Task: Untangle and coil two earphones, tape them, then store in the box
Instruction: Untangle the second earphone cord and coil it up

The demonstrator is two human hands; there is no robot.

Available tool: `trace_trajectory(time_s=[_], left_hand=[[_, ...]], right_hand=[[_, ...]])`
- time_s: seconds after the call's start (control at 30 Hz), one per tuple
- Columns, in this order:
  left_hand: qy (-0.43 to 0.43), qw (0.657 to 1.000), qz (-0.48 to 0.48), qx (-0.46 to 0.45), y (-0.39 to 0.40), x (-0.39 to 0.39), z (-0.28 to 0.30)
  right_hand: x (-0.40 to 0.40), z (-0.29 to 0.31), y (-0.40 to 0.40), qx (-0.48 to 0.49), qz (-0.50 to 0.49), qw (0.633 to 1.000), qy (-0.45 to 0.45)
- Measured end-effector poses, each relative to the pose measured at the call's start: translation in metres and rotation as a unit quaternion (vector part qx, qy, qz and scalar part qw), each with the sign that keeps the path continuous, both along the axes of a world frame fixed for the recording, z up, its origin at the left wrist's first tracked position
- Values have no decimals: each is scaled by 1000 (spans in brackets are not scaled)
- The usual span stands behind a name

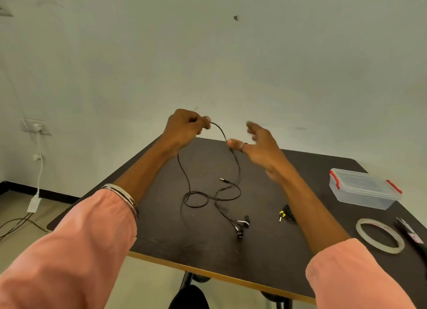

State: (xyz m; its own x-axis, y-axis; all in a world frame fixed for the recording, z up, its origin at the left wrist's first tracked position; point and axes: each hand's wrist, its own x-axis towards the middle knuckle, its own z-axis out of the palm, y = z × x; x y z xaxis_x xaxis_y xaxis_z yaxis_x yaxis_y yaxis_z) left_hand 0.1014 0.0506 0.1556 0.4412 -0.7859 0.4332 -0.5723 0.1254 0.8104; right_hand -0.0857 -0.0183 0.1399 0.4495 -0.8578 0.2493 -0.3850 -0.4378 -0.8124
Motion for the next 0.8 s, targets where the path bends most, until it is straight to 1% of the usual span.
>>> trace_trajectory(time_s=[0.07, 0.1, 0.13, 0.17, 0.27, 0.37, 0.4, 0.43, 0.5, 0.53, 0.57, 0.6, 0.63, 0.7, 0.73, 0.77, 0.8], left_hand=[[-46, 999, -19, -2, 0, -9, 5], [-51, 998, -34, -5, 0, -13, 7], [-52, 997, -47, -7, -1, -14, 8], [-48, 997, -58, -7, -1, -15, 8], [-47, 996, -82, 8, 4, -8, 3], [-34, 995, -88, 30, 11, 3, -7], [-24, 996, -84, 35, 13, 8, -12], [-14, 996, -75, 37, 14, 13, -15], [11, 998, -51, 39, 16, 22, -22], [29, 998, -40, 38, 16, 25, -24], [47, 998, -29, 38, 15, 26, -25], [63, 997, -19, 35, 14, 27, -26], [79, 996, -13, 30, 13, 27, -27], [108, 994, -13, 23, 10, 23, -25], [117, 993, -17, 23, 10, 19, -24], [120, 992, -24, 26, 9, 15, -23], [119, 992, -32, 30, 8, 11, -21]], right_hand=[[12, 8, 11, -144, 23, 989, 35], [18, 12, 13, -197, 26, 979, 43], [22, 14, 13, -217, 33, 975, 34], [22, 16, 14, -206, 47, 977, 5], [16, 11, 6, -118, 60, 984, -116], [1, 8, -7, -51, 16, 973, -226], [-4, 7, -11, -15, 4, 960, -281], [-10, 6, -15, 30, -7, 939, -342], [-18, 3, -20, 126, -25, 884, -450], [-19, -1, -21, 168, -35, 862, -478], [-18, -7, -21, 201, -53, 853, -479], [-16, -17, -24, 219, -79, 860, -454], [-14, -25, -24, 218, -106, 886, -396], [-10, -39, -23, 153, -127, 959, -200], [-7, -41, -18, 110, -106, 982, -114], [-4, -39, -12, 67, -75, 994, -47], [0, -37, -8, 23, -37, 999, -11]])
